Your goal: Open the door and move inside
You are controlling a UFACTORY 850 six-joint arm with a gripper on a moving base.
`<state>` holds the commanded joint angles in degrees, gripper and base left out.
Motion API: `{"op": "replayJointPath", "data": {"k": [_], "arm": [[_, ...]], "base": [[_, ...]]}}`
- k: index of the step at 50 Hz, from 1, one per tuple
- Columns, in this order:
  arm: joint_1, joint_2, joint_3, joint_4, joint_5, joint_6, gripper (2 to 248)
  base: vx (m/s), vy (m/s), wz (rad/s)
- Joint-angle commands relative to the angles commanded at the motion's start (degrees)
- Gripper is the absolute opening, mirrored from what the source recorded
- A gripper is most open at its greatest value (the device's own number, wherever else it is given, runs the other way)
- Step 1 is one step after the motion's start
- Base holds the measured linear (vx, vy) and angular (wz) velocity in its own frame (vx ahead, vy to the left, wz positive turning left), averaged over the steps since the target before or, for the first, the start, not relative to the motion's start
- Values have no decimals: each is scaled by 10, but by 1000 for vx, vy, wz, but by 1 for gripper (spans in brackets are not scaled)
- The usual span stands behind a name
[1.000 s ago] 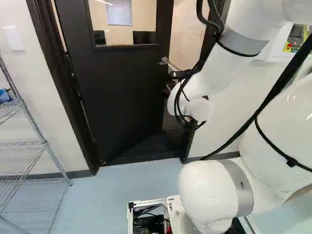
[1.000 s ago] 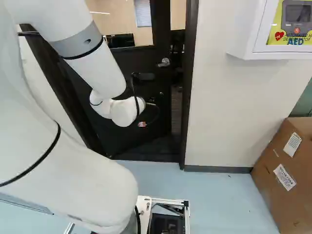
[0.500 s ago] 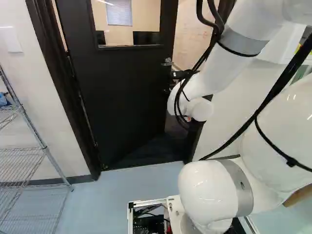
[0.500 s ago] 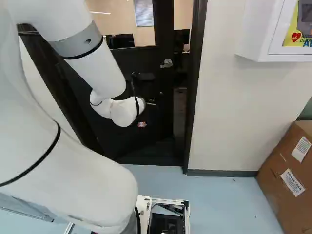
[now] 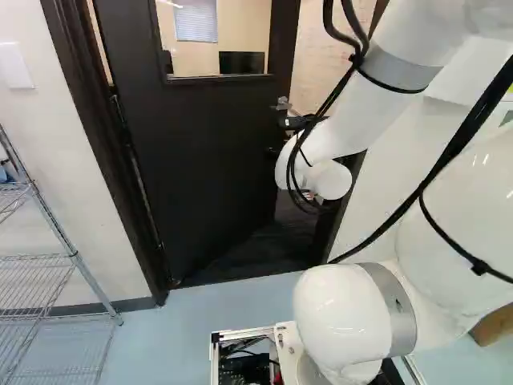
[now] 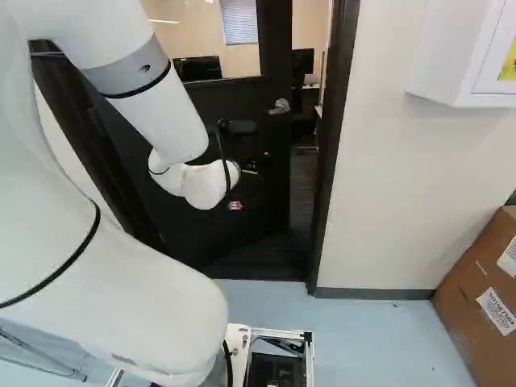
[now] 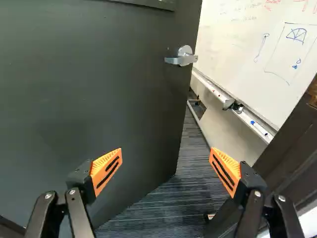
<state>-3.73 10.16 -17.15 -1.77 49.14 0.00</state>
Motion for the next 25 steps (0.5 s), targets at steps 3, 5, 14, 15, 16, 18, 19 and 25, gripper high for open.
{"op": "replayJointPath", "data": {"k": [3,5,14,15,16,18,19,25], "arm": [[0,0,0,0,0,0,247],[0,0,0,0,0,0,247],[0,0,0,0,0,0,247],[0,0,0,0,0,0,247],[0,0,0,0,0,0,247],[0,0,0,0,0,0,247],[0,0,0,0,0,0,247],[0,0,0,0,0,0,247]], "base": [[86,69,-15],[97,72,-14],[94,70,-17],[91,65,-17],[105,76,-18],[92,66,-18],[88,68,-18],[91,70,-16]]}}
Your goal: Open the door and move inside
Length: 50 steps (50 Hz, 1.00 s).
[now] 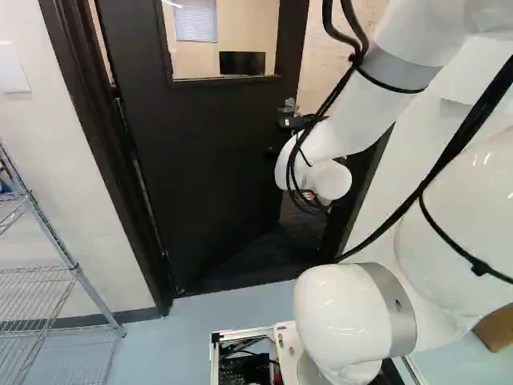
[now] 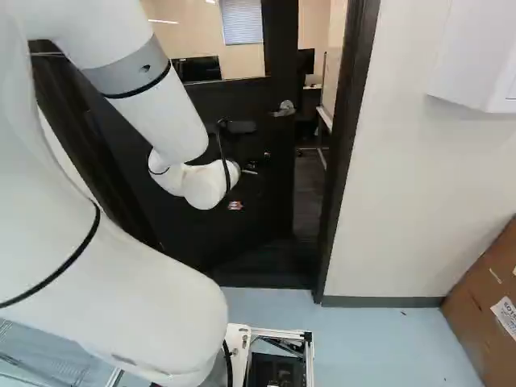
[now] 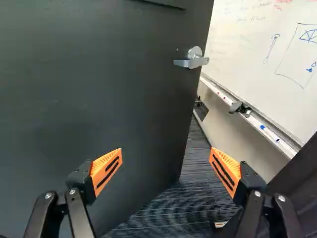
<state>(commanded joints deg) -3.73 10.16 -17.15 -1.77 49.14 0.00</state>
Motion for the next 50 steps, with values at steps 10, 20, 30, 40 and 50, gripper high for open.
{"op": "replayJointPath", "data": {"k": [10,20,30,40,50], "arm": [[0,0,0,0,0,0,247],[0,0,0,0,0,0,247],[0,0,0,0,0,0,247],[0,0,0,0,0,0,247],[0,0,0,0,0,0,247]], "base": [[93,71,-17],[94,71,-17],[92,71,-16],[93,69,-17],[93,68,-17]]}}
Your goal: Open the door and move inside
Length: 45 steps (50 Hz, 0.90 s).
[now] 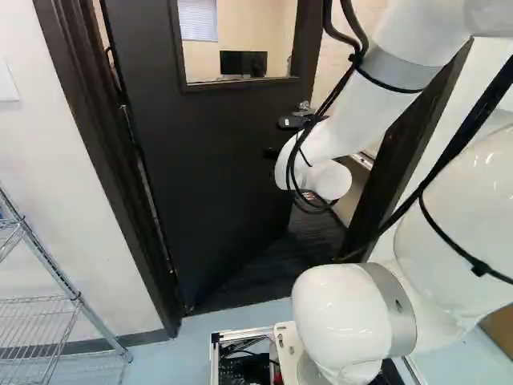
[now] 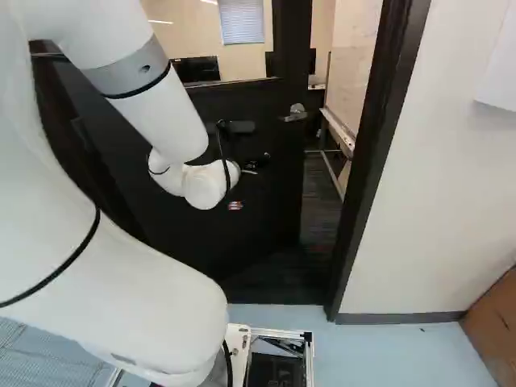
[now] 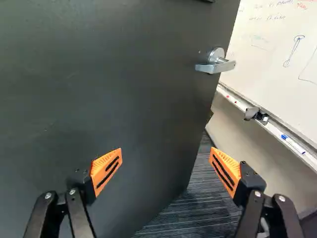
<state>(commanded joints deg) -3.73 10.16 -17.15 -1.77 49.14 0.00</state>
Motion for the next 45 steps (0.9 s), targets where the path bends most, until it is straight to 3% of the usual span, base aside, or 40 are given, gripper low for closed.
{"op": "replayJointPath", "data": {"k": [14,45], "arm": [[0,0,0,0,0,0,247],[0,0,0,0,0,0,247]], "base": [[76,58,-12],[0,0,0]]}}
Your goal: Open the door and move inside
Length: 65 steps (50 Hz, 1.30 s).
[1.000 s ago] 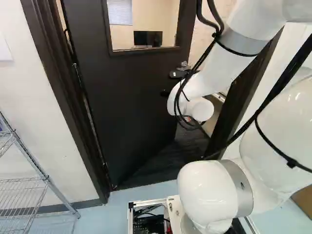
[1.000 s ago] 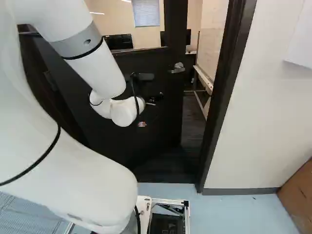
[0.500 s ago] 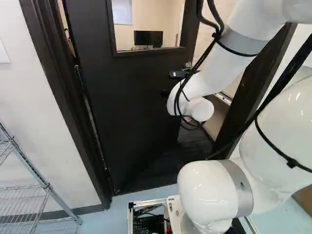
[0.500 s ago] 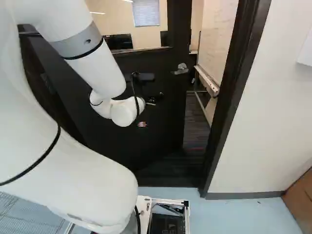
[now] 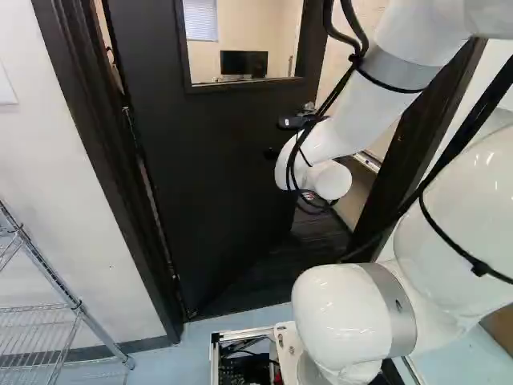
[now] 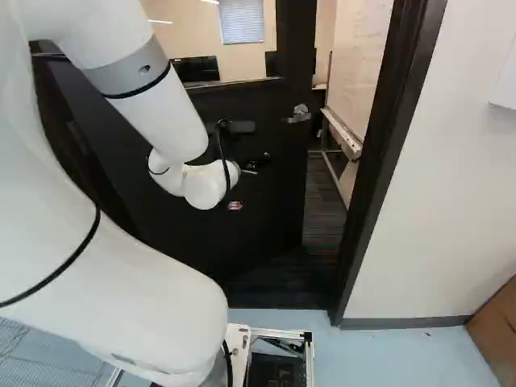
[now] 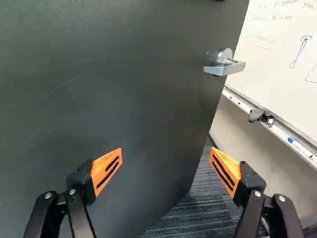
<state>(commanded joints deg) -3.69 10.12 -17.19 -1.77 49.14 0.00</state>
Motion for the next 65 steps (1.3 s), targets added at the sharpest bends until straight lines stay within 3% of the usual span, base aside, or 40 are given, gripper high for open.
{"op": "replayJointPath", "data": {"k": [17,65], "arm": [[10,-16,-15,9,0,0,247],[58,-76,-71,143,0,0,247]], "base": [[0,0,0],[0,0,0]]}}
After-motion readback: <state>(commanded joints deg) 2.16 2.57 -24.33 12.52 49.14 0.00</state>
